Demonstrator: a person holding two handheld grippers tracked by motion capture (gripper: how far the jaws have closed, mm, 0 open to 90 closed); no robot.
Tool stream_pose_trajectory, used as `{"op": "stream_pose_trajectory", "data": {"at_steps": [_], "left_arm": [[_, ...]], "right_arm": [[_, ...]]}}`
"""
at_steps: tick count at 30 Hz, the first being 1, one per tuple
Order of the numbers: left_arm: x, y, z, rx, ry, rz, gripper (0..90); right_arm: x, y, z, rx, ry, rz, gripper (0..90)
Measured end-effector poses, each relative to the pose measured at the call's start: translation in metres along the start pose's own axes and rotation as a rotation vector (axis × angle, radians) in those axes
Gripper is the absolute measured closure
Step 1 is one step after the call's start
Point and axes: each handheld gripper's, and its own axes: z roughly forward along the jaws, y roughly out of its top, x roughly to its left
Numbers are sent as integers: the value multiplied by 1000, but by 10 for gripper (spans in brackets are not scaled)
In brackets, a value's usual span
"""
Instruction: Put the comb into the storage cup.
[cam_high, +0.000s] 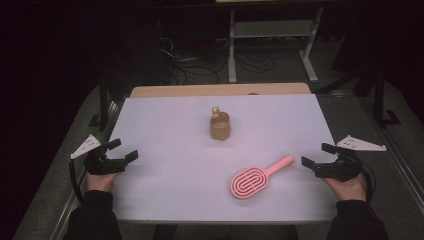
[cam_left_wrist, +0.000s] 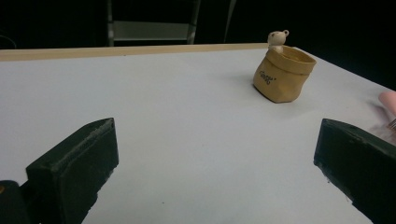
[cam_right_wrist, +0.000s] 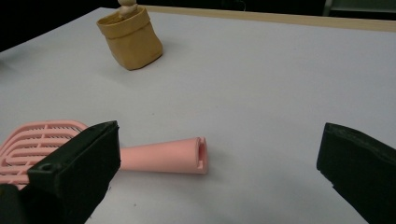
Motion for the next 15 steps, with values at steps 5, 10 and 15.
{"op": "stream_pose_trajectory", "data": {"at_steps": [5,10,15], "left_arm": [[1,0,1,-6,-4,-7,0],[0,-1,3,8,-13,1,0],[-1,-1,3,2,-11,-1,0]], "right_arm": [[2,-2,-1,0,13,-5,0],[5,-1,0,0,16,-16,0],[9,-1,1,-1,19,-32,0]]}}
